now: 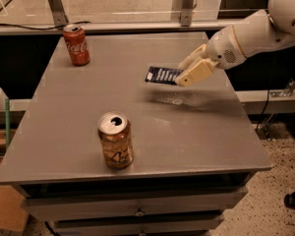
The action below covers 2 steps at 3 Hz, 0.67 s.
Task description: Move rxbar blueberry near orange can
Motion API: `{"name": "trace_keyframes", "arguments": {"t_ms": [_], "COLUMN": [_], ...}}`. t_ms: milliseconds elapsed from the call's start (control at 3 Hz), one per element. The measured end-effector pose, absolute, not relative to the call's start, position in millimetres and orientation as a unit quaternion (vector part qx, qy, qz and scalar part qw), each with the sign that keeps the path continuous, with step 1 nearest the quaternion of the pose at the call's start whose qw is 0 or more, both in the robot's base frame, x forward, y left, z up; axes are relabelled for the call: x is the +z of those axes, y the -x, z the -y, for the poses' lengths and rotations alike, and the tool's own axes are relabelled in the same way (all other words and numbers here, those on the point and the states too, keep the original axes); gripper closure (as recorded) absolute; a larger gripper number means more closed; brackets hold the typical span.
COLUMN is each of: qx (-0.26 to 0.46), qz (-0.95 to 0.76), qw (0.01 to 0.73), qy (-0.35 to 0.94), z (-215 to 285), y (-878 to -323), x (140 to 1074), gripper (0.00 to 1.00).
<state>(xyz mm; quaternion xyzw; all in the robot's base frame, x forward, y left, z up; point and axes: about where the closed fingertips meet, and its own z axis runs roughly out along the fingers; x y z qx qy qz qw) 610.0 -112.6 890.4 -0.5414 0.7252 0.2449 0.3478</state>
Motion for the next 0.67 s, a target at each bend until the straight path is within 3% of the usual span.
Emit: {"name": "trace_keyframes", "arguments": {"t_ms": [667], "qx": [0.286], "qz": [-0.713], "qw": [0.311], "qy": [0.559], "z": [100.0], "y": [-540.3], "x": [839.6], "gripper": [1.0]}}
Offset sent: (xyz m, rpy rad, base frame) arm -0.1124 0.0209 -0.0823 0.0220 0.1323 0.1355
